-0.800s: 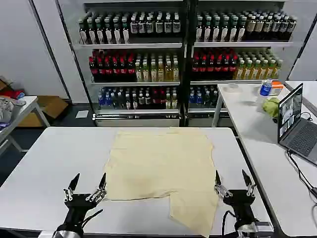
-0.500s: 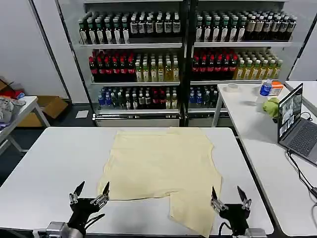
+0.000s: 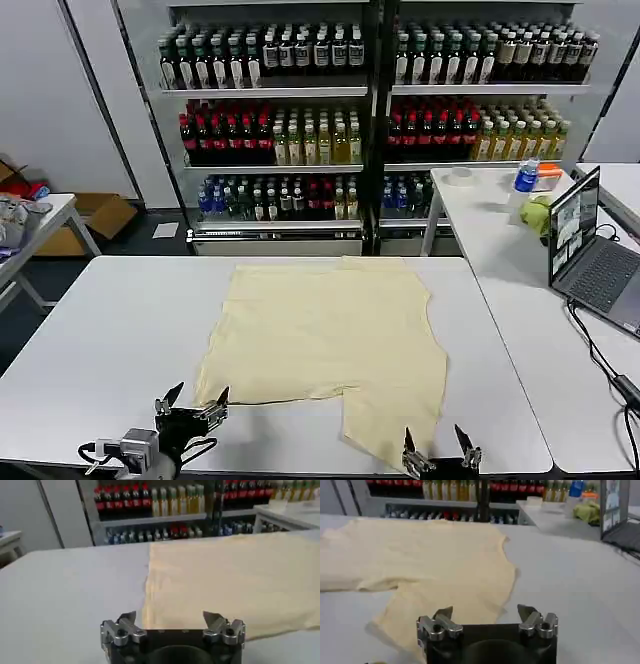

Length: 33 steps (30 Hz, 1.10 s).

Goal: Fold and organize the clothes.

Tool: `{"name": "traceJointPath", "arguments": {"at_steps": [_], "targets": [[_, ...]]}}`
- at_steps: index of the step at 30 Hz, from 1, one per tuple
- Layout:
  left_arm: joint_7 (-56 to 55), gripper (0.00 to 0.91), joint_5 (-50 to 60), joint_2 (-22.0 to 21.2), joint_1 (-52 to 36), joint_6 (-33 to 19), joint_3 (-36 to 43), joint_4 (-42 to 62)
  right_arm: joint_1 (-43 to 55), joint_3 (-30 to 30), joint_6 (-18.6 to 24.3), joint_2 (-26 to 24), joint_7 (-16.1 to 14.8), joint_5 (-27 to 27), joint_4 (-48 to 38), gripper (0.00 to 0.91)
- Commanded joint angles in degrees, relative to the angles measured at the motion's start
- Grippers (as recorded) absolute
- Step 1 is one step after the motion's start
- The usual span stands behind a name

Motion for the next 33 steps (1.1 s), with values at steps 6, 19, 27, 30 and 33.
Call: {"name": "traceJointPath", "arguments": {"at_steps": [6, 19, 27, 30, 33], "targets": [[-1.5, 0.907, -2.0, 0.7, -4.6, 2.5, 1.4, 6.5, -1.0, -3.6, -0.8, 0.9, 0.3, -3.1, -2.0, 0.907], [-2.0, 0.010, -2.6, -0.3, -4.7, 2.5, 1.7, 7.4, -1.0, -4.0, -1.0, 0.4, 1.3, -1.1, -2.1, 0.000], [-1.4, 0.010, -3.7, -0.4, -4.7, 2.5, 1.3, 7.3, -0.7, -3.9, -0.8, 0.4, 1.0, 0.3, -1.9, 0.000], [-1.0, 0.010, -4.2, -0.5, -4.6, 2.4, 1.3, 6.9, -0.8, -3.8, -0.5, 0.3, 0.8, 1.2, -1.7, 0.000], [-0.6, 0.010, -4.3, -0.8, -4.3, 2.4, 1.2, 6.2, -0.8, -3.7, 0.1, 0.3, 0.6, 1.5, -1.7, 0.000]]}}
